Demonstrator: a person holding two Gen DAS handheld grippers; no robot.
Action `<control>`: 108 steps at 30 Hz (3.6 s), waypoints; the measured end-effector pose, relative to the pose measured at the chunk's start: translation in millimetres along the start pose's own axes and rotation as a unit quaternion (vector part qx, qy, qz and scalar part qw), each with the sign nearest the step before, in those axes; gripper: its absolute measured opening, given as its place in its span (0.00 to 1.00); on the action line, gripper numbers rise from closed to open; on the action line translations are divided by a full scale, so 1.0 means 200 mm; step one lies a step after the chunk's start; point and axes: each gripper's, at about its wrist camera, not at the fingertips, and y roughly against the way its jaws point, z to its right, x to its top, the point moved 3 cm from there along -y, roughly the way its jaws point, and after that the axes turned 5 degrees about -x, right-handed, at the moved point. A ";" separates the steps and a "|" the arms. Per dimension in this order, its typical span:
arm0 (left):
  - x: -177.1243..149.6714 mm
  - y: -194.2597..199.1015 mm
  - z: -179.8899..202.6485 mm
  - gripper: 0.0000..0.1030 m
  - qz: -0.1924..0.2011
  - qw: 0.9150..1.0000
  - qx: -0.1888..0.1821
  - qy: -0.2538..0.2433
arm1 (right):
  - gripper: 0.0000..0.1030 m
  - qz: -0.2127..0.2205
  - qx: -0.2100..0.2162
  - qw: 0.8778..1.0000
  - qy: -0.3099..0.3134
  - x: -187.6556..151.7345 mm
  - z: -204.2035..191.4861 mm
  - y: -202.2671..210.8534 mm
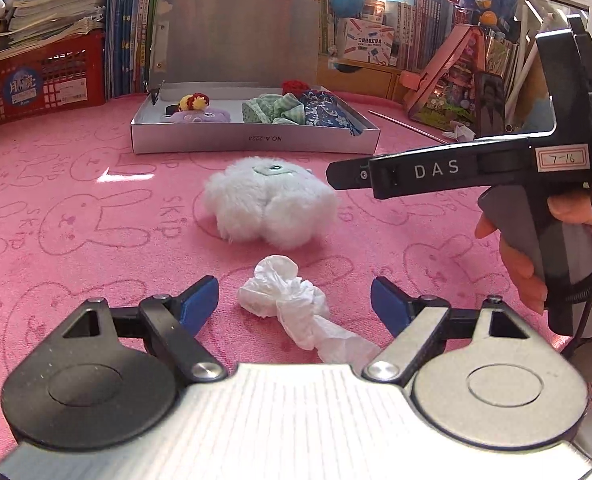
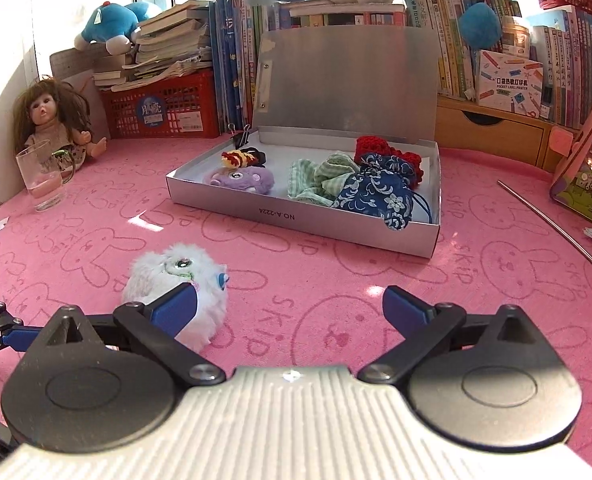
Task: Organize objects
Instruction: 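Move right tool to white fluffy plush while left tool approaches white tissue, then close right tool on white fluffy plush while left tool grasps white tissue, then lift plush in right tool while left tool lifts tissue toward the box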
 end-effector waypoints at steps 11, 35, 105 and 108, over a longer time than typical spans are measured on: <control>-0.03 -0.02 0.02 0.84 0.013 1.000 0.017 0.001 | 1.00 -0.006 0.020 1.000 0.006 -0.02 -0.06 -0.01; -0.06 0.04 -0.02 0.50 0.026 0.999 0.030 0.015 | 1.00 -0.023 0.061 0.997 0.046 -0.02 -0.27 -0.12; 0.11 0.07 -0.08 0.32 0.059 0.997 0.058 0.008 | 0.51 -0.003 0.036 0.999 0.020 0.00 -0.15 -0.01; 0.11 0.07 -0.08 0.32 0.058 0.996 0.060 0.008 | 0.51 -0.003 0.031 0.999 0.013 -0.01 -0.13 0.00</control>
